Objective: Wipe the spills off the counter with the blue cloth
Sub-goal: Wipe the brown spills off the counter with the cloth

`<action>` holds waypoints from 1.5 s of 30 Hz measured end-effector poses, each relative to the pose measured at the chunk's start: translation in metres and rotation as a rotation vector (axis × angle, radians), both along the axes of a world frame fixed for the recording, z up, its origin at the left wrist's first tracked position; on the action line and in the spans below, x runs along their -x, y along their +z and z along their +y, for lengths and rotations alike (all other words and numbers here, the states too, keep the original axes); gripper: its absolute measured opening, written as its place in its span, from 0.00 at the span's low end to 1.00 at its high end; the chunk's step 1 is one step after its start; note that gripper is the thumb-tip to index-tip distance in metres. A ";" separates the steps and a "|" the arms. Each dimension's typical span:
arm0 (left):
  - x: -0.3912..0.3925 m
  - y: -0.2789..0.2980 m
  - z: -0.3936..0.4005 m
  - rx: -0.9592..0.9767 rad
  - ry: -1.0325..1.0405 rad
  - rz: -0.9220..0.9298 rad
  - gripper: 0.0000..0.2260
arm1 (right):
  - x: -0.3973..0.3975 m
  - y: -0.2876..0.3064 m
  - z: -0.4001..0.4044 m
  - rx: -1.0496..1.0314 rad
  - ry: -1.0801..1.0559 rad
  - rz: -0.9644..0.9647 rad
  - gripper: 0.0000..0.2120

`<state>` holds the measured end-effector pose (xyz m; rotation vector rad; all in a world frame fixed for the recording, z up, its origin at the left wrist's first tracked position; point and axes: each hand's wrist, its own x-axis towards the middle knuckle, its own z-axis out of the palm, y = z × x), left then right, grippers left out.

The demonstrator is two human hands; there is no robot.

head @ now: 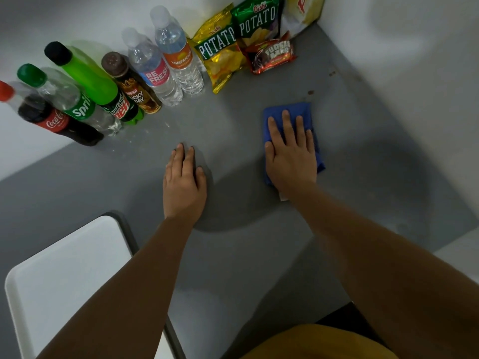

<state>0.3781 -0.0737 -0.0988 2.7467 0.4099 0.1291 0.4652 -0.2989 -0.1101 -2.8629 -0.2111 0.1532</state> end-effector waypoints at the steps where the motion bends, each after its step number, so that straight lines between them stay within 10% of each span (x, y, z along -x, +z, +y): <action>1: 0.000 0.001 -0.001 -0.001 -0.002 -0.007 0.23 | 0.009 0.000 0.005 0.001 -0.015 0.003 0.28; 12: -0.012 0.007 -0.022 0.074 0.099 -0.083 0.20 | -0.026 -0.001 0.028 -0.072 0.283 -0.096 0.26; 30: -0.059 -0.017 -0.068 -0.017 -0.145 0.048 0.28 | 0.015 -0.007 -0.032 -0.012 -0.107 -0.027 0.29; 45: -0.058 -0.019 -0.070 -0.048 -0.107 0.061 0.28 | -0.058 -0.005 -0.042 -0.040 0.121 -0.034 0.28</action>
